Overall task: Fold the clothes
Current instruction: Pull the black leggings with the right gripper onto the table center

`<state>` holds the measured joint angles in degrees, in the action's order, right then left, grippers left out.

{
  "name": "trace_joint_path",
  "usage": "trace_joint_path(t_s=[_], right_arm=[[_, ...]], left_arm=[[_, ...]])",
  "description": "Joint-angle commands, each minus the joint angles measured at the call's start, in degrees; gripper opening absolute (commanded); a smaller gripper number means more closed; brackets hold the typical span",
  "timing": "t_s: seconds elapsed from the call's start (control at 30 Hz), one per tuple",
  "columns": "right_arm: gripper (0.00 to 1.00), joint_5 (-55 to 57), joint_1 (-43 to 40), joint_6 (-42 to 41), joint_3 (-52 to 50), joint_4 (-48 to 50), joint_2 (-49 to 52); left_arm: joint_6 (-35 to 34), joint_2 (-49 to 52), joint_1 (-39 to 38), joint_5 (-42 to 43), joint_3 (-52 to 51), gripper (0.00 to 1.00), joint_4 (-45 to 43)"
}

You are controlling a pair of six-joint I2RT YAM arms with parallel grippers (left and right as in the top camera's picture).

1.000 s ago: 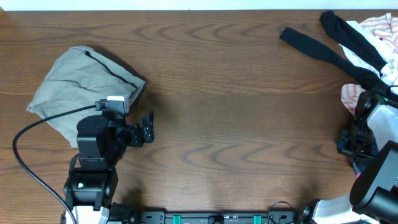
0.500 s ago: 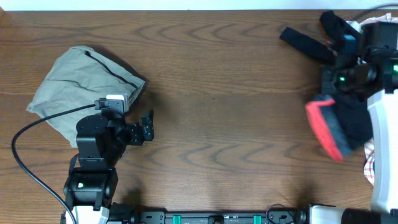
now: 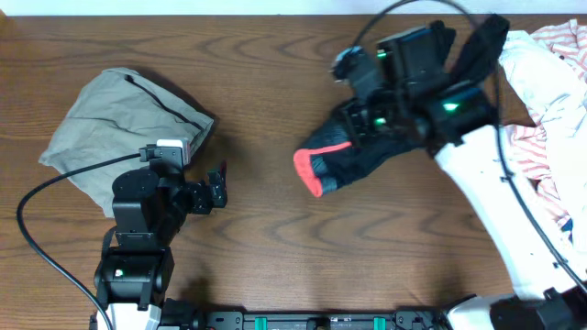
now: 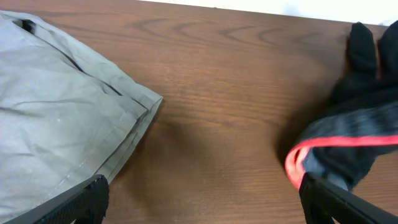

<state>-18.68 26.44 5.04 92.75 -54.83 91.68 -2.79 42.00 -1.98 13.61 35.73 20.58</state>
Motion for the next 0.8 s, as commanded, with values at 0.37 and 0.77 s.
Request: trace_joint_path(t_s=[0.37,0.77], right_arm=[[0.34,9.53,5.18,0.13,0.28,32.94,14.6],[0.99,16.41,3.23,-5.42,0.28,32.59,20.11]], left_arm=[[-0.09,-0.13,-0.13,0.74,1.16,0.98,-0.11],[-0.98,-0.02,-0.15,4.09,1.16,0.98,1.2]])
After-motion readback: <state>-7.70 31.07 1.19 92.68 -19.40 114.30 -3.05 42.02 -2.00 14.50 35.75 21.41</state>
